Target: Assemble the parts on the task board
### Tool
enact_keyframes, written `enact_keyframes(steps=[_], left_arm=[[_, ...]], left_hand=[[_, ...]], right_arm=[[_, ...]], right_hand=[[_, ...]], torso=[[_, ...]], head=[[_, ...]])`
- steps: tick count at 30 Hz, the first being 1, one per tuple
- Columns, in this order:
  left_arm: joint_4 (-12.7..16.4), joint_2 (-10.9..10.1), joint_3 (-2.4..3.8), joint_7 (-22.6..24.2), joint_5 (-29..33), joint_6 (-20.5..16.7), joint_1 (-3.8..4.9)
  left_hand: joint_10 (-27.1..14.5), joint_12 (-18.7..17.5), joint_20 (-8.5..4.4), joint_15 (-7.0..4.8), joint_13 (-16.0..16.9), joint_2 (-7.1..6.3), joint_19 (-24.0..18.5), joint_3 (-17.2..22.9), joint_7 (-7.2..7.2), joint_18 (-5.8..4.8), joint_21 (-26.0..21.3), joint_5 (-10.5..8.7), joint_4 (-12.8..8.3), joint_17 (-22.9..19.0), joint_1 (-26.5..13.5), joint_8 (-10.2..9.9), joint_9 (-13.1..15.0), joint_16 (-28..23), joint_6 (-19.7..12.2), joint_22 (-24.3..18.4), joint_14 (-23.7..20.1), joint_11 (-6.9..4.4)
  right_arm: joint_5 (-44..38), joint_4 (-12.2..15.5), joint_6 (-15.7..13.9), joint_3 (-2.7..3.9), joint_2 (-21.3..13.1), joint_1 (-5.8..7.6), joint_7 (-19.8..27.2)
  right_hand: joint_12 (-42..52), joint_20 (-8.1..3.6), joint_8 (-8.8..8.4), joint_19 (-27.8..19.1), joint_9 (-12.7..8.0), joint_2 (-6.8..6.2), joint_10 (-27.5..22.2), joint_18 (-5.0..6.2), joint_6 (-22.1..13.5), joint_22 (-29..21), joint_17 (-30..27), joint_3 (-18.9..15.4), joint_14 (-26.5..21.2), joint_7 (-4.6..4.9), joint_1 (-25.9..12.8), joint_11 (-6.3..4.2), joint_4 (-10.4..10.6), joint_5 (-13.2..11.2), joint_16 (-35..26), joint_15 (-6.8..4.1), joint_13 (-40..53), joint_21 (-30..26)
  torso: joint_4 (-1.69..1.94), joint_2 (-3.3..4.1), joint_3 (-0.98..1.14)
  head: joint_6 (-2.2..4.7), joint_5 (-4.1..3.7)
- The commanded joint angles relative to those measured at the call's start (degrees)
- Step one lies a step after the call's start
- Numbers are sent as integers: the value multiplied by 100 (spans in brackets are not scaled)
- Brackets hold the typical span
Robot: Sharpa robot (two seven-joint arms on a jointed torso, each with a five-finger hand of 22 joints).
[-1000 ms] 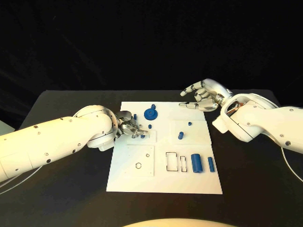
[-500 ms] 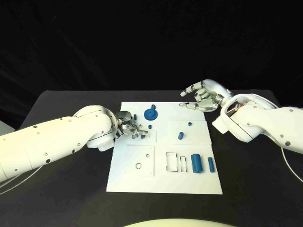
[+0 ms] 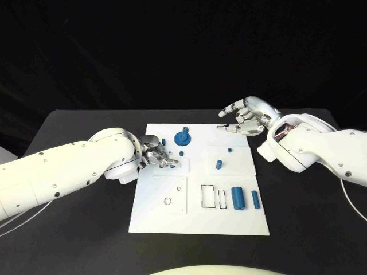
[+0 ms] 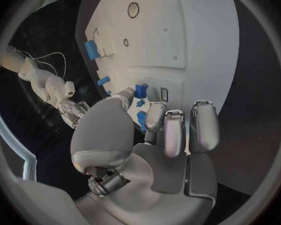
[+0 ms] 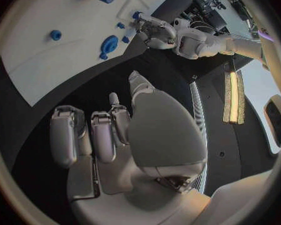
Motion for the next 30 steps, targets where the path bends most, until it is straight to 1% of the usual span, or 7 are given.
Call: enact_keyframes(steps=[1, 7, 21, 24, 27, 29, 30], left_arm=[[15, 1, 3, 105, 144, 104, -1], [21, -6, 3, 120, 160, 109, -1], [47, -45, 6, 127, 135, 52, -1], [121, -90, 40, 135, 123, 30, -2], [231, -157, 100, 136, 130, 8, -2], [305, -207, 140, 134, 148, -12, 3], [345, -235, 160, 133, 159, -22, 9]], left_hand=[[-23, -24, 24, -5, -3, -74, -20, -93, 34, -79, -19, -42, -4, 1223, -32, -23, 10, -5, 5, -4, 513, 30], [-25, -27, 27, -3, -5, -125, -19, -242, 32, -79, -20, -61, -5, 1226, -67, -26, 15, -3, 14, -1, 514, 30], [-22, -24, 27, -4, 0, -117, -19, -297, 31, -78, -21, -67, 0, 1232, -83, -26, 17, 0, 20, -2, 515, 29], [-24, -26, 27, -4, -3, -116, -23, -305, 30, -77, -24, -67, 0, 1226, -85, -26, 17, -3, 21, -8, 514, 29], [-28, -31, 27, -4, -11, -116, -28, -307, 30, -75, -27, -67, -1, 1220, -85, -26, 17, -6, 21, -14, 512, 29], [-44, -51, 27, -4, -41, -116, -48, -319, 31, -68, -41, -66, -4, 1200, -81, -28, 18, -17, 17, -46, 506, 29], [-97, -107, 30, 3, -114, -89, -65, -361, 54, -63, -54, -57, -9, 1160, -11, -86, 1, -40, -68, -70, 494, 45]], right_arm=[[-20, -1, 48, -1, 4, -9, 47], [-20, -5, 50, -1, 5, -13, 48], [-20, -9, 49, -1, 2, -20, 50], [-20, -10, 47, -1, -3, -23, 53], [-20, -17, 47, -1, -9, -26, 54], [-19, -27, 46, -2, -11, -28, 54], [-19, -34, 45, -2, -12, -29, 53]], right_hand=[[-17, 13, 33, 123, -5, 8, -13, 64, 11, 932, 885, -43, 446, -3, -58, -6, 1, -3, -38, -5, 333, -21], [-16, 13, 35, 122, -6, 10, -12, 64, 10, 931, 886, -43, 446, -3, -59, -7, -1, -2, -38, -6, 333, -24], [-16, 13, 35, 122, -6, 10, -12, 64, 10, 931, 886, -43, 446, -3, -59, -7, -1, -2, -38, -6, 333, -24], [-16, 13, 35, 122, -6, 10, -12, 64, 10, 931, 886, -43, 446, -3, -59, -7, -1, -2, -38, -6, 333, -24], [-14, 13, 37, 121, -7, 10, -11, 65, 8, 929, 878, -47, 445, -3, -65, -7, 0, -3, -41, -6, 333, -28], [-14, 13, 37, 121, -7, 10, -11, 65, 8, 929, 878, -47, 445, -3, -65, -7, 0, -3, -41, -6, 333, -28], [-14, 13, 37, 121, -7, 10, -11, 65, 8, 929, 878, -47, 445, -3, -65, -7, 0, -3, -41, -6, 333, -28]], torso=[[2, -3, 1], [1, -2, -1], [-2, -1, -1], [-2, -2, -2], [1, -6, -4], [5, -16, 2], [6, -19, 3]], head=[[-9, -2], [-5, 2], [4, -5], [5, -9], [11, -14], [15, -13], [16, -12]])
